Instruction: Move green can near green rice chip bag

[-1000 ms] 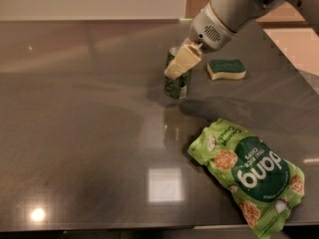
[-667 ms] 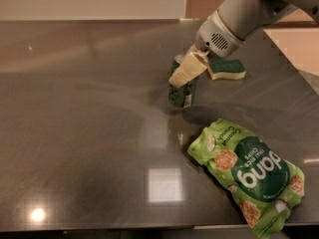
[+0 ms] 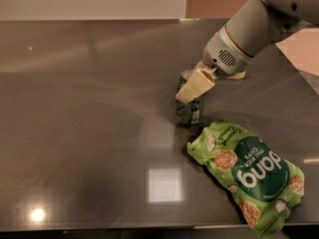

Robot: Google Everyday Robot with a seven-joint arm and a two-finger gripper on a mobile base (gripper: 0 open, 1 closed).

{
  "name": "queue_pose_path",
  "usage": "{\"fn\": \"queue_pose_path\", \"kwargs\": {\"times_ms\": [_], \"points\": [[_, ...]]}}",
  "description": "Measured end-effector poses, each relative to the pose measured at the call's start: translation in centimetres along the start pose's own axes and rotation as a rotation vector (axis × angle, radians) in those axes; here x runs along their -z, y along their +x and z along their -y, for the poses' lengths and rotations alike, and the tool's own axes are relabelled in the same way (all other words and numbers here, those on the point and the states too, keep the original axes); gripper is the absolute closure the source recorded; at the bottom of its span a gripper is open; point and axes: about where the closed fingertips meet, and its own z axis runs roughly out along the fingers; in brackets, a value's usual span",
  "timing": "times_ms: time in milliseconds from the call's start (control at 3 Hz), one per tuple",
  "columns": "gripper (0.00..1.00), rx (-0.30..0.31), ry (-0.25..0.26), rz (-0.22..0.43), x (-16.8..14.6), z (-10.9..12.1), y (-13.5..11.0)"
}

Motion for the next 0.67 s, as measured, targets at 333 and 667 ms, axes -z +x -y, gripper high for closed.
{"fn": "queue_pose_path", "kwargs": {"times_ms": [333,667], "points": [[0.59,-0.014,0.026,-0.024,-0.3,-0.5,1.6],[0.36,-0.012,0.055,-0.021,-0.7,-0.5,2.9]]}}
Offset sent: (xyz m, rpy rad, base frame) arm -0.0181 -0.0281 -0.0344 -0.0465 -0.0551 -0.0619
